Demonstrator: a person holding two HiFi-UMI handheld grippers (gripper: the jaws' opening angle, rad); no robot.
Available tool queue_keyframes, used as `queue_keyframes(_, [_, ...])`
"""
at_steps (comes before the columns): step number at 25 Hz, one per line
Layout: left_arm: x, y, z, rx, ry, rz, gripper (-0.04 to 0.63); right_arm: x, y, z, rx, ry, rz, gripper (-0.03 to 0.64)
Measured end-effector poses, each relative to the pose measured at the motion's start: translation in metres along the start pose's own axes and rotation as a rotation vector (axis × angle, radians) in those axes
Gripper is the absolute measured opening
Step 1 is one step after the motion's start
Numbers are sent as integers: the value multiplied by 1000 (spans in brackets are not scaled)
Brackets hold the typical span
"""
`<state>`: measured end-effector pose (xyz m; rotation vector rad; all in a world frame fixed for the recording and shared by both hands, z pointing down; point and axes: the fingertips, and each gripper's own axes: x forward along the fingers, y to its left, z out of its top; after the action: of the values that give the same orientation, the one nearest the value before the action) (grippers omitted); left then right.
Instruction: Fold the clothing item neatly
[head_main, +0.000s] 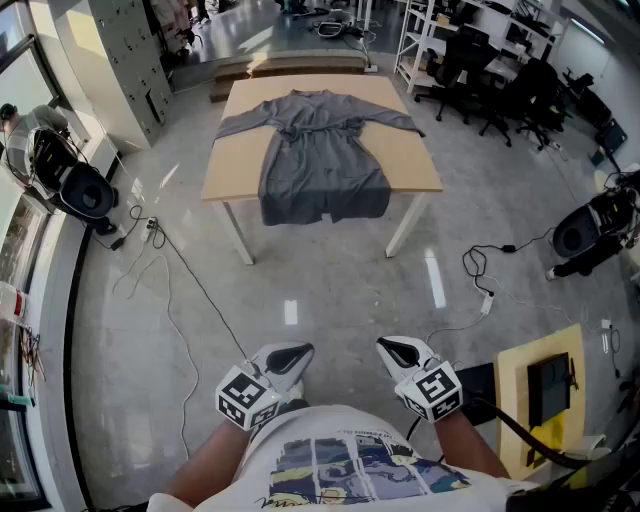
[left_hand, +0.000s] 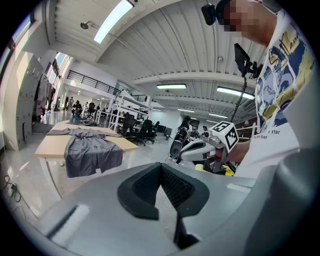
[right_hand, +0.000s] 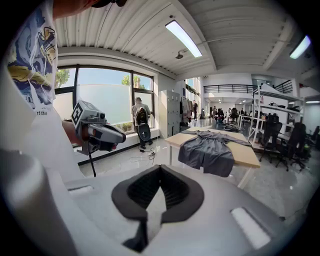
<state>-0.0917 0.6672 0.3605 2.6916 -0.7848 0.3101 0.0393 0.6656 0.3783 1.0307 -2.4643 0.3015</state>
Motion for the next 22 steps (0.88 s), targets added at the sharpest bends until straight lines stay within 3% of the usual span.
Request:
queue_keyframes(11, [-9, 62, 13, 17, -11, -33, 5, 53, -2, 30, -11, -6, -34, 3])
queue_keyframes(22, [-38, 117, 8, 14, 0, -67, 5, 102, 8, 47, 43, -7, -92, 3])
